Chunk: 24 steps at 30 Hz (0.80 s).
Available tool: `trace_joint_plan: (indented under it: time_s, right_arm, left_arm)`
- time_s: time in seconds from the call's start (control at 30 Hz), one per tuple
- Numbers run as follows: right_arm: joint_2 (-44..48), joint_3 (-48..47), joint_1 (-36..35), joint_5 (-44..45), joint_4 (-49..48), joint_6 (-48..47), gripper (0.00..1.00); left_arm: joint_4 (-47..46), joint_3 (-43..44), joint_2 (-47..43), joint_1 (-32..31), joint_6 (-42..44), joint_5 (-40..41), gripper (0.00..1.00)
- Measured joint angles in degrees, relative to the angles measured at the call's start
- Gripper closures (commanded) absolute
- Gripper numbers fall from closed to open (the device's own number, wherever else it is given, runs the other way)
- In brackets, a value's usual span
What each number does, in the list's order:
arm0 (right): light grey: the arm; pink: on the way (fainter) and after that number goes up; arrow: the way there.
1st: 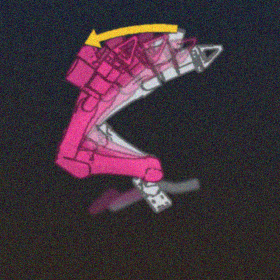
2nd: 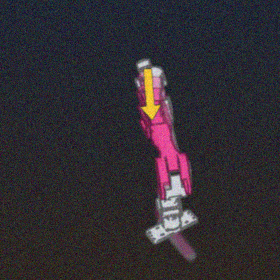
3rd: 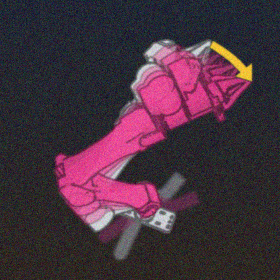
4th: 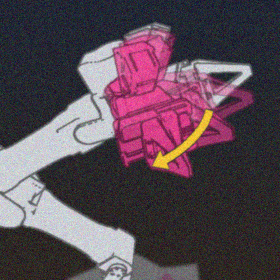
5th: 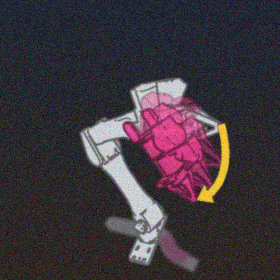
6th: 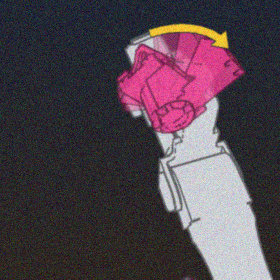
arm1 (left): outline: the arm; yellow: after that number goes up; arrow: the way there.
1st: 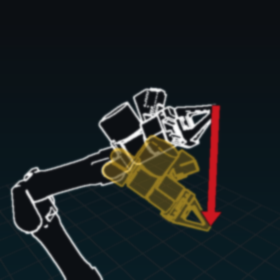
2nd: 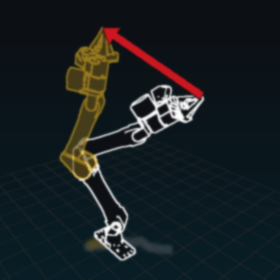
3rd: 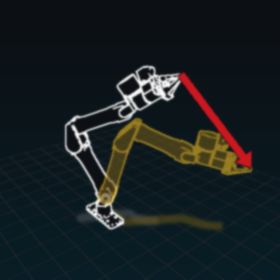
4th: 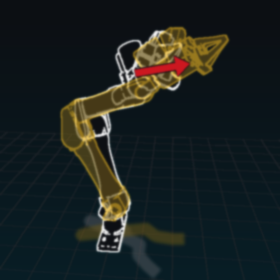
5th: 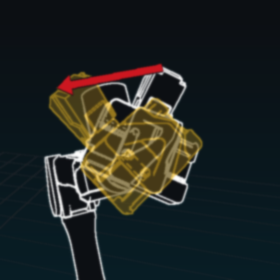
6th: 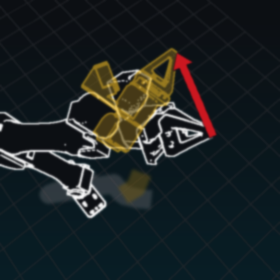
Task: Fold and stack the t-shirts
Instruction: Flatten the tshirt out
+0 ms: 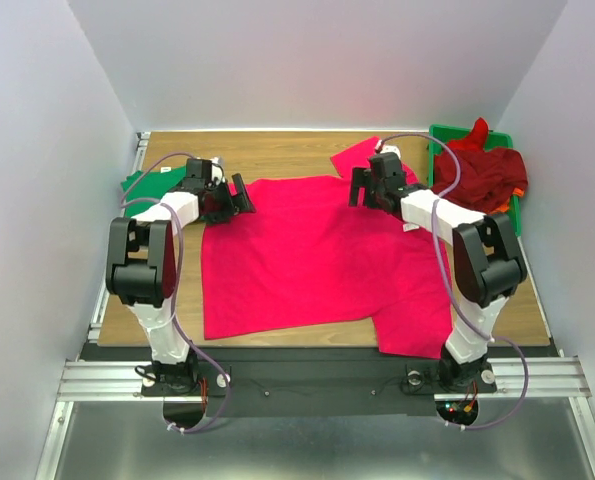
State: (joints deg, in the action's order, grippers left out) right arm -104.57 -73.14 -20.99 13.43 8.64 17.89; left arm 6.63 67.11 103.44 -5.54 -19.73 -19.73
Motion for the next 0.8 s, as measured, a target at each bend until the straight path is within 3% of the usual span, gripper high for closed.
trace_joint_plan:
  time_s: [0.53,0.8]
  right_arm:
    - [-16.11,-11.37,0.0,2.01,2.25,2.1,0.0]
    - [-24.44,-24.24,0.0,2.93,5.62,2.82,0.0]
  left_arm:
    - [3.43,15.93,13.9,-0.13,0.74,2.19,0.01]
    - [4.57,28.68,22.47,-0.13,0.5,2.78,0.01]
